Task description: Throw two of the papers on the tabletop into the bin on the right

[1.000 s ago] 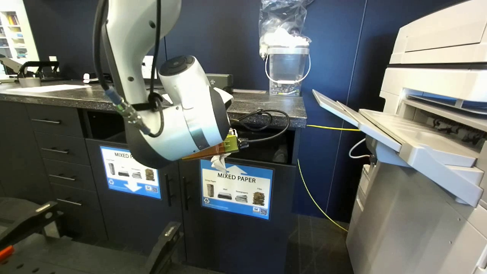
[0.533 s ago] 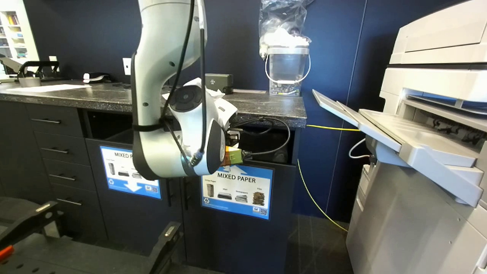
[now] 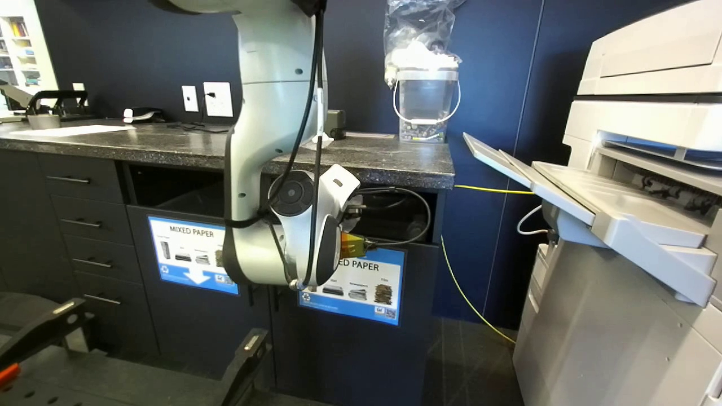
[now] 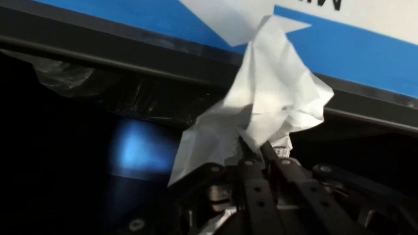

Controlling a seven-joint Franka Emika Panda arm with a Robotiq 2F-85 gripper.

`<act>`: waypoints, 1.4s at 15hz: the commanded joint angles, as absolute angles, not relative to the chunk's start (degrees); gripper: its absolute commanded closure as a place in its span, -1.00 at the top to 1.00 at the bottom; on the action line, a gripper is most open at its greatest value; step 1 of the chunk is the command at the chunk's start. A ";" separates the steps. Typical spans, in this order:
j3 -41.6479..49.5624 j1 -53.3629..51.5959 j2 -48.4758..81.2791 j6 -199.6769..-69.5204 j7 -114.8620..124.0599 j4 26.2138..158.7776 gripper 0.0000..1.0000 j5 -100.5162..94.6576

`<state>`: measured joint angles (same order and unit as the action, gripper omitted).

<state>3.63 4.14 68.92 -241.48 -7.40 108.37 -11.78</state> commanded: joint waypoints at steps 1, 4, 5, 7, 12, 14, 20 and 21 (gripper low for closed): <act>-1.30 8.74 75.12 -241.65 -10.49 94.83 -0.94 -11.36; -2.39 9.64 78.93 -241.70 -9.97 88.02 -0.94 -12.11; -0.17 7.88 80.88 -244.08 -7.93 87.46 -0.94 -11.63; -1.61 8.90 81.93 -243.20 -8.00 84.31 -0.94 -12.46; 1.65 5.97 88.04 -242.72 -4.90 75.28 -0.94 -10.92; 1.65 5.73 88.08 -243.61 -4.18 75.42 -0.94 -11.05; -1.58 7.96 85.02 -243.37 -6.24 77.79 -0.94 -12.61; -1.20 7.69 85.61 -243.23 -6.05 77.15 -0.94 -12.29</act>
<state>-0.36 7.09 84.96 -241.49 -5.84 79.07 -11.91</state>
